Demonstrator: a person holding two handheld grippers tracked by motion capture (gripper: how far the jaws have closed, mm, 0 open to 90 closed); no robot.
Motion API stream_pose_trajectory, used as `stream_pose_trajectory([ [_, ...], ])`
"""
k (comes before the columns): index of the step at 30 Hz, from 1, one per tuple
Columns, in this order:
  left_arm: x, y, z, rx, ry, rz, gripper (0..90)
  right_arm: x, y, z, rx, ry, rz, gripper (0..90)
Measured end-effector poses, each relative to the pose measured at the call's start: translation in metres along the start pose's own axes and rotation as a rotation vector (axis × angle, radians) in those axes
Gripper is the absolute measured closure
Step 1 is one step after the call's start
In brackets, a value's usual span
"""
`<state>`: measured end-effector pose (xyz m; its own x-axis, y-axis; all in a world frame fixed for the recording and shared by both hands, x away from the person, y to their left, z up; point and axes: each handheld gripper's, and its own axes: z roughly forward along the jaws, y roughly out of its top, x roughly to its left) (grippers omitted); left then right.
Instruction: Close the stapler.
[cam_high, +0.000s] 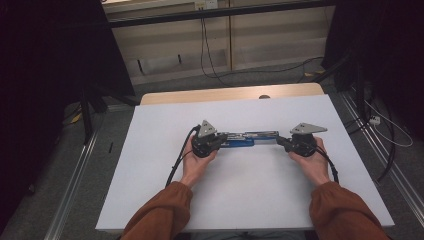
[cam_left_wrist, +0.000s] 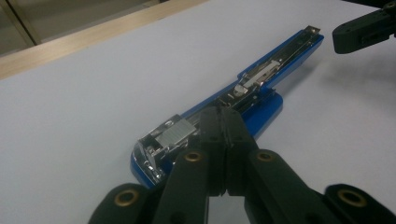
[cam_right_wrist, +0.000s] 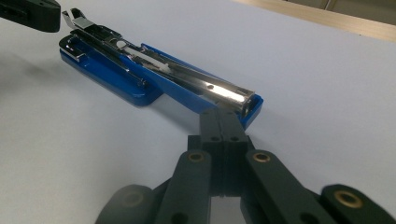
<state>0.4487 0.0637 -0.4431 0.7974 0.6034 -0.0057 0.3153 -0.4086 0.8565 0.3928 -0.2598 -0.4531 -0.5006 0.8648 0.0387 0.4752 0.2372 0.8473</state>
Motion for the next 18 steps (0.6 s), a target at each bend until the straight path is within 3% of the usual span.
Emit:
stream_pose_trajectory([
  [1,-0.0002,-0.0009,0.0012,0.007,-0.013,-0.015,90.0,0.0002,-0.0002,0.0004,0.002,-0.001,0.003,90.0],
  [18,0.0061,-0.008,0.0098,0.073,0.023,-0.014,90.0,0.0029,-0.0027,0.01,0.106,-0.001,-0.021,90.0],
])
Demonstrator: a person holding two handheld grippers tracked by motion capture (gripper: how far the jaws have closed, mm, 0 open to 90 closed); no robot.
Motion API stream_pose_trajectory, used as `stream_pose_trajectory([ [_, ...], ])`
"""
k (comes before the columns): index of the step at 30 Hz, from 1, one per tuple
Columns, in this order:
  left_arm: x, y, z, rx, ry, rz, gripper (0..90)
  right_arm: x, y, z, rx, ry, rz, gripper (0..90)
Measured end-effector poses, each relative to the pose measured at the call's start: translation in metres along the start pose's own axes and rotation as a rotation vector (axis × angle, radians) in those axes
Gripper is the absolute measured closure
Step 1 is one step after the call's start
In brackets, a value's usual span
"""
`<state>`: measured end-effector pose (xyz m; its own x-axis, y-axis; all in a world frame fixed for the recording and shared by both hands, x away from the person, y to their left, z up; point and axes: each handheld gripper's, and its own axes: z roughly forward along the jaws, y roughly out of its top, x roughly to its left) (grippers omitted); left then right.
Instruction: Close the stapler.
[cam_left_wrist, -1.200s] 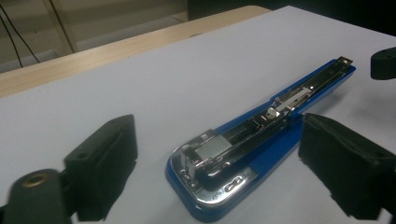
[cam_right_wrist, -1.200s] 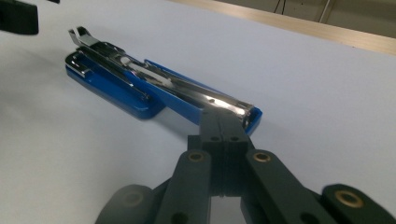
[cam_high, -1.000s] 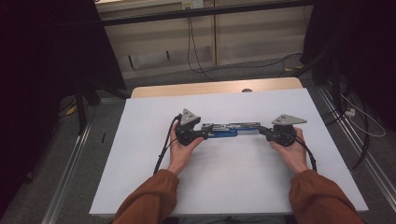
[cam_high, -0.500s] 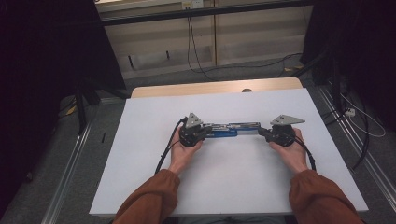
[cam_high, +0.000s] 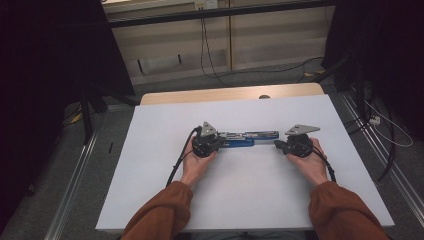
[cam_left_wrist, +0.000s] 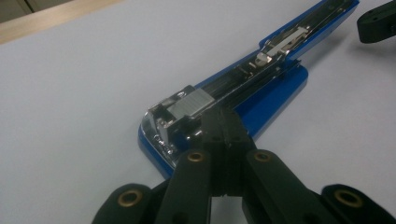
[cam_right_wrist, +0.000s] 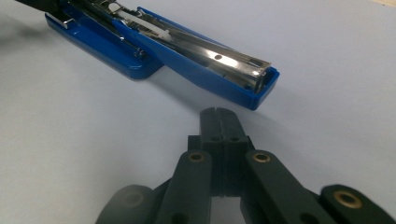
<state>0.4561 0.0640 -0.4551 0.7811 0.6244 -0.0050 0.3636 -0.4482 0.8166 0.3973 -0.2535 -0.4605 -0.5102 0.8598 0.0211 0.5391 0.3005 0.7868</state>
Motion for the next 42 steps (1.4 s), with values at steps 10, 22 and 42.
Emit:
stream_pose_trajectory([
  [10,-0.001,0.0,0.002,-0.005,-0.003,-0.007,90.0,0.002,0.008,0.002,0.049,0.011,-0.045,90.0],
  [22,0.002,0.0,-0.001,0.01,0.008,0.022,90.0,0.005,0.01,0.015,0.07,0.034,-0.02,90.0],
  [42,0.004,-0.001,0.0,-0.005,-0.023,-0.011,90.0,0.001,0.009,0.015,0.063,-0.016,0.011,90.0],
])
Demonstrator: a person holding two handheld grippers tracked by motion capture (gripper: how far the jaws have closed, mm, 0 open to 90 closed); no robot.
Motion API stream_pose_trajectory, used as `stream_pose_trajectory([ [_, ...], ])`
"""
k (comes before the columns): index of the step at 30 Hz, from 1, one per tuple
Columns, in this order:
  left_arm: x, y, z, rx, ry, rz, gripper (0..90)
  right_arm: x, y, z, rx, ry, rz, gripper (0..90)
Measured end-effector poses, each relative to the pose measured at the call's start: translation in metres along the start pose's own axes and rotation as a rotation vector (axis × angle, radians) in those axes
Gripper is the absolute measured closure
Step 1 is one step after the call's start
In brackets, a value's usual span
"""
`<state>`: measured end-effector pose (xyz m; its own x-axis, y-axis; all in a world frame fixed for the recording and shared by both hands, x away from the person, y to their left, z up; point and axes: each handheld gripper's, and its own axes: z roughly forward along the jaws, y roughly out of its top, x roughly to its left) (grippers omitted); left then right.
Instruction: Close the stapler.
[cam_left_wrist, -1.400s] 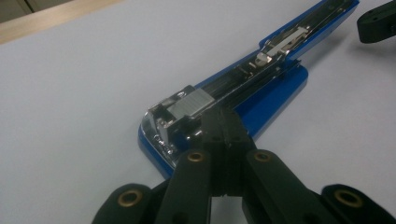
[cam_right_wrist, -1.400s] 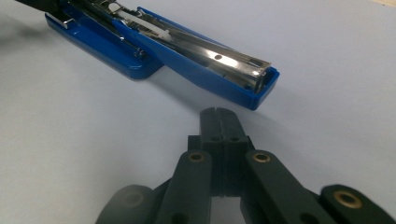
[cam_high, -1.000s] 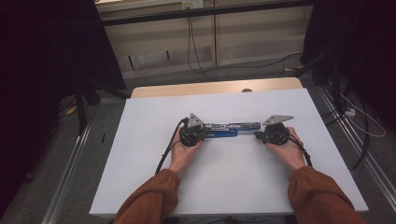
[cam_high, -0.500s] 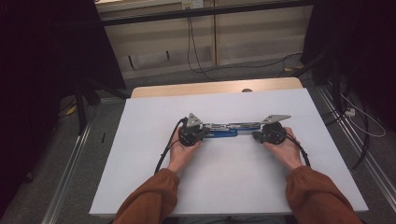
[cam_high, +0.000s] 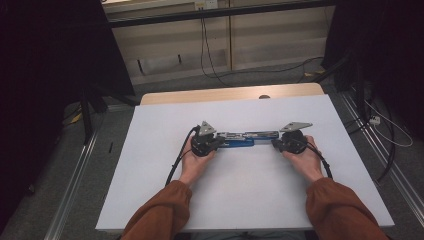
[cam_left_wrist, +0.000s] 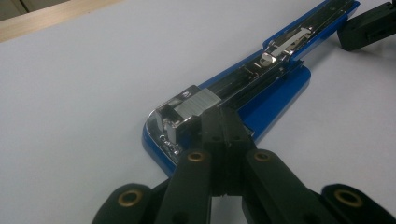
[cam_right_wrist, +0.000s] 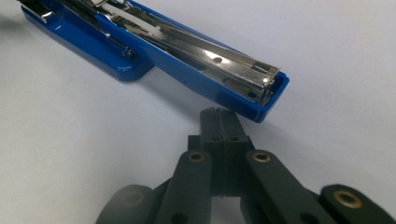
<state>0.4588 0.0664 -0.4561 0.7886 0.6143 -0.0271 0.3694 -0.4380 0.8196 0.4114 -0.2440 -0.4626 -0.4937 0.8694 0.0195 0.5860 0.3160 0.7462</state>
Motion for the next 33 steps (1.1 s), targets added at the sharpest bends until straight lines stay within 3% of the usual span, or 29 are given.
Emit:
stream_pose_trajectory([
  [19,-0.0002,0.0003,-0.0001,0.003,0.003,0.002,90.0,-0.0012,-0.0005,0.0002,-0.021,-0.006,0.006,90.0],
  [33,0.0015,0.0,-0.0002,0.002,-0.005,0.0,90.0,-0.004,-0.0013,-0.0006,-0.038,0.008,0.045,90.0],
])
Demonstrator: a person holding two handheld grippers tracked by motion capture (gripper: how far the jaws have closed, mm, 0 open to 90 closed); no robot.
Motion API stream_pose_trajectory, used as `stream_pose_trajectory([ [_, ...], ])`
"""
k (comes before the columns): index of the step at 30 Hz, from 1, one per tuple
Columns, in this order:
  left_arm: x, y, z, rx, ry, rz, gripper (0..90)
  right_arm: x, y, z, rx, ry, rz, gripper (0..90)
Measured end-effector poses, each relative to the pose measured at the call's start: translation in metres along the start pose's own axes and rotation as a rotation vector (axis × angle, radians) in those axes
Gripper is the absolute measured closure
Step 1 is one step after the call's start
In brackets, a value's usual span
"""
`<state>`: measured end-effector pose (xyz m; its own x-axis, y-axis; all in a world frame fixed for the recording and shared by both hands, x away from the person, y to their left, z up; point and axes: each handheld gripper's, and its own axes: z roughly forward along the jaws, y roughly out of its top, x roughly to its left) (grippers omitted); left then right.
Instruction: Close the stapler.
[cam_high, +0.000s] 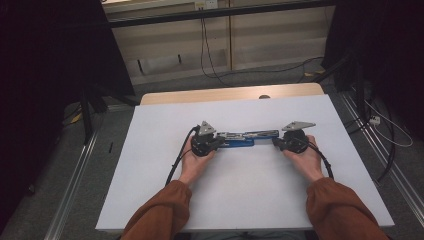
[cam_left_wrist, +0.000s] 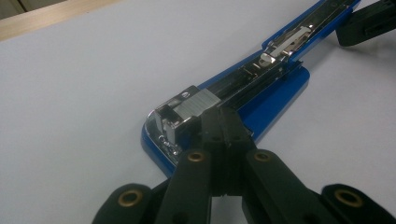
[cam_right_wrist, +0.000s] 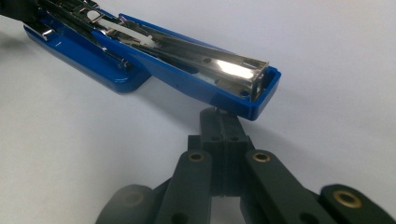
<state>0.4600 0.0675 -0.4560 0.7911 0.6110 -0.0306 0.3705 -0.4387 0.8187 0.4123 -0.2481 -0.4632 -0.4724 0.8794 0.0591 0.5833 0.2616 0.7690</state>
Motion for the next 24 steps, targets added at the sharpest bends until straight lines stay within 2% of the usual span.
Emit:
stream_pose_trajectory([
  [6,0.0003,0.0,-0.0003,0.0,0.007,0.005,90.0,0.001,0.0003,-0.0002,-0.009,0.007,0.001,90.0],
  [7,-0.0004,-0.0003,0.0001,-0.005,-0.001,-0.012,90.0,0.001,0.0003,-0.0001,-0.017,0.01,-0.003,90.0],
  [9,0.0003,-0.0003,-0.0001,-0.001,-0.007,-0.013,90.0,0.0016,0.0007,-0.0004,-0.03,0.012,-0.009,90.0],
  [21,0.0008,-0.0007,-0.001,-0.001,0.002,-0.005,90.0,0.0029,0.0025,-0.0031,-0.079,0.008,-0.027,90.0],
  [24,-0.0003,-0.001,-0.0007,-0.004,-0.003,-0.016,90.0,0.0025,0.0022,-0.0029,-0.081,0.006,-0.024,90.0],
])
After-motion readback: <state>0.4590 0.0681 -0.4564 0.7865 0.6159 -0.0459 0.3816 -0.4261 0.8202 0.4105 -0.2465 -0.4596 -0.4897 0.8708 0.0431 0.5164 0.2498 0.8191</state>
